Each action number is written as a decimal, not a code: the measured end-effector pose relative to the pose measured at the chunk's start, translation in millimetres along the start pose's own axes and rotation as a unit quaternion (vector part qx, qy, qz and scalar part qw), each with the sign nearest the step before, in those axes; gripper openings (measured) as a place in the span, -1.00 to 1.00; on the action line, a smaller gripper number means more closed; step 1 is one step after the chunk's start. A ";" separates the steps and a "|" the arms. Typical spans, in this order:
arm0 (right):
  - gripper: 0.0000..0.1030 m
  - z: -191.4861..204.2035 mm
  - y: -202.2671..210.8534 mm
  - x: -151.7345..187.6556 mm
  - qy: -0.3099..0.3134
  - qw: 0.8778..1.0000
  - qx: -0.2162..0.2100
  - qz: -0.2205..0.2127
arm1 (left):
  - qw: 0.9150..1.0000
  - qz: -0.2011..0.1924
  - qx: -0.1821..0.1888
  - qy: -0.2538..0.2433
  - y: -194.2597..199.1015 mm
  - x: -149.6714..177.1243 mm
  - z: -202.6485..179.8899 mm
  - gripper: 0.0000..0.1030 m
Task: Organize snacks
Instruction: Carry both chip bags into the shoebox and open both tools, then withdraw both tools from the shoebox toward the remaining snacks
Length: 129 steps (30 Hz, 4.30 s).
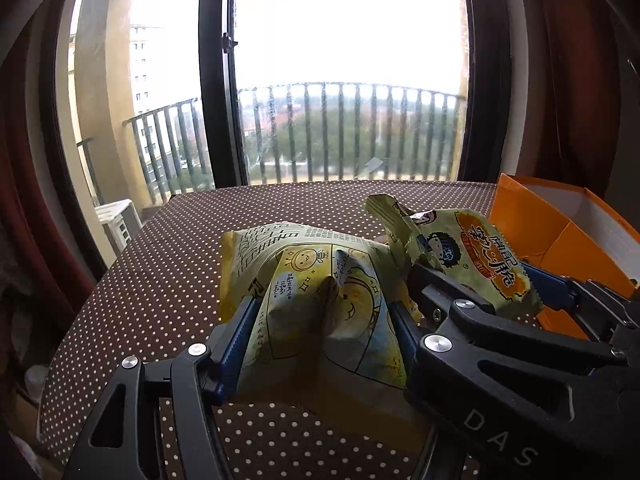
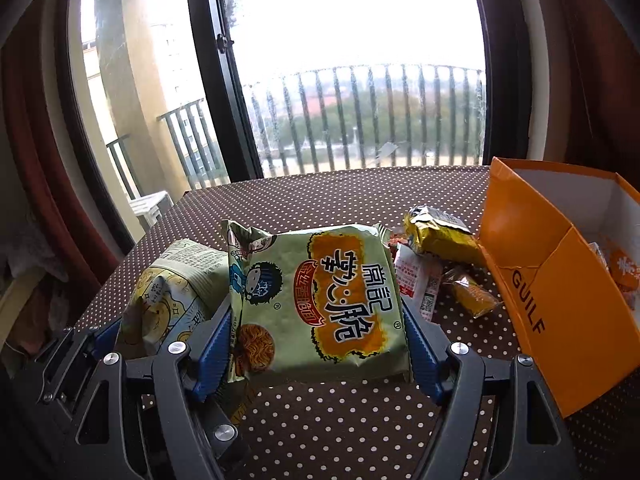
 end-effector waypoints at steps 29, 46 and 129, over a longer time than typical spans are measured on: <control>0.52 -68.5 95.4 -31.4 0.039 0.993 0.066 -0.087 | 0.995 -0.081 0.050 0.001 62.8 -39.1 -85.2 0.29; 0.52 -126.9 141.0 -55.8 0.025 0.986 0.100 -0.127 | 0.990 -0.114 0.084 -0.024 60.3 -75.0 -140.7 0.29; 1.00 -146.0 146.1 -28.5 -0.043 0.988 0.127 -0.075 | 0.986 -0.065 0.123 -0.088 17.6 -59.5 -136.2 0.95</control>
Point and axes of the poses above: each gripper's, at about its wrist camera, not at the fingertips, and y roughly against the way its jaws point, z to its left, x to its underside, the point moved 2 cm from there along -y, roughly the way its jaws point, and after that the axes turned 15 degrees about -x, right-handed, at the moved point
